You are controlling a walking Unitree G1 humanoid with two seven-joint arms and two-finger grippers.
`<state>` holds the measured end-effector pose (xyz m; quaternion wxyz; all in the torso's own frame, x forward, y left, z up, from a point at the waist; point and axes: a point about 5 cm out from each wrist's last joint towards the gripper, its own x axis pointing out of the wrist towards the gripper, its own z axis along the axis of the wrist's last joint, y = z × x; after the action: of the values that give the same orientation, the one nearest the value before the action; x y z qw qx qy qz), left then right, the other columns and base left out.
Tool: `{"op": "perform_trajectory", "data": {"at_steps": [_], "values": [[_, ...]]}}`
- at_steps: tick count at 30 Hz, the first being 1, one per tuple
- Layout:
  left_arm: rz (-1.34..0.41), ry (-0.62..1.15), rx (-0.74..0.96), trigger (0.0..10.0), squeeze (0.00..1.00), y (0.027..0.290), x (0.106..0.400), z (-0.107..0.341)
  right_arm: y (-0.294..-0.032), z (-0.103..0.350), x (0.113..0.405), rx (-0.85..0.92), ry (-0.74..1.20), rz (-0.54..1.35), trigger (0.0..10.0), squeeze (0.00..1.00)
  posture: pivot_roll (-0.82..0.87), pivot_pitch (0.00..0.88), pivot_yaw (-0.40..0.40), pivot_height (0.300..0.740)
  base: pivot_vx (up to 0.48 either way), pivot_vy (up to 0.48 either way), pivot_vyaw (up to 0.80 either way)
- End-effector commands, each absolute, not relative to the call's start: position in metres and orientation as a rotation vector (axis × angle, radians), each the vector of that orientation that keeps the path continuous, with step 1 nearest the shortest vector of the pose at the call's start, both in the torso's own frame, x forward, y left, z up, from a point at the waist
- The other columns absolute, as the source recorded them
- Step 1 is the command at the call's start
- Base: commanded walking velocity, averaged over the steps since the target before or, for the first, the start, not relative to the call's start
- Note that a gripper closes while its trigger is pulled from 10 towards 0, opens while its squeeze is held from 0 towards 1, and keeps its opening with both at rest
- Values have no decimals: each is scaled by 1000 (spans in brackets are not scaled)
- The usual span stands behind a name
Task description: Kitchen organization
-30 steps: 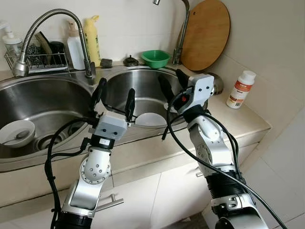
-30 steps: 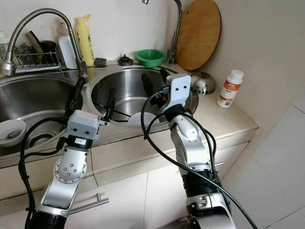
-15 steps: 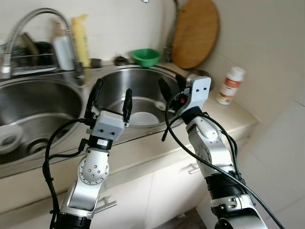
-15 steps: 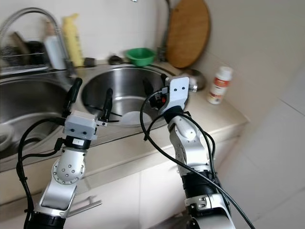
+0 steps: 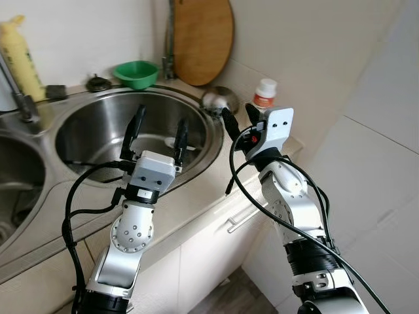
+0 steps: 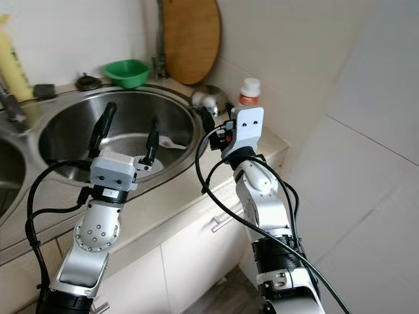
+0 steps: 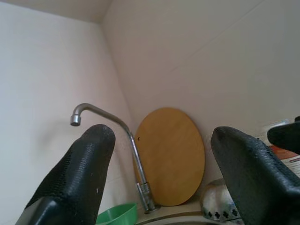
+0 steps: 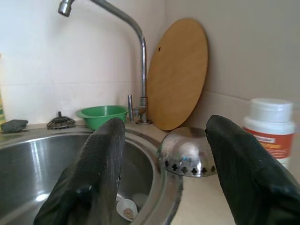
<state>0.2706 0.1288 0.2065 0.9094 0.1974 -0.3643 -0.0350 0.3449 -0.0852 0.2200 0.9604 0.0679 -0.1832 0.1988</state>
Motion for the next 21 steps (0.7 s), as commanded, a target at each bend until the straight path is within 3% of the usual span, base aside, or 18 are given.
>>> {"op": "perform_trajectory", "data": {"at_steps": [1,21], "values": [[-80,-728,408,10000,0,130,271,201,-86,223,342,134,-394,406,10000,0,66,0,-81,740,0,0,-800],[-96,-725,404,10000,0,126,270,199,-84,222,338,98,-435,424,10000,0,69,0,-84,740,0,0,0]]}}
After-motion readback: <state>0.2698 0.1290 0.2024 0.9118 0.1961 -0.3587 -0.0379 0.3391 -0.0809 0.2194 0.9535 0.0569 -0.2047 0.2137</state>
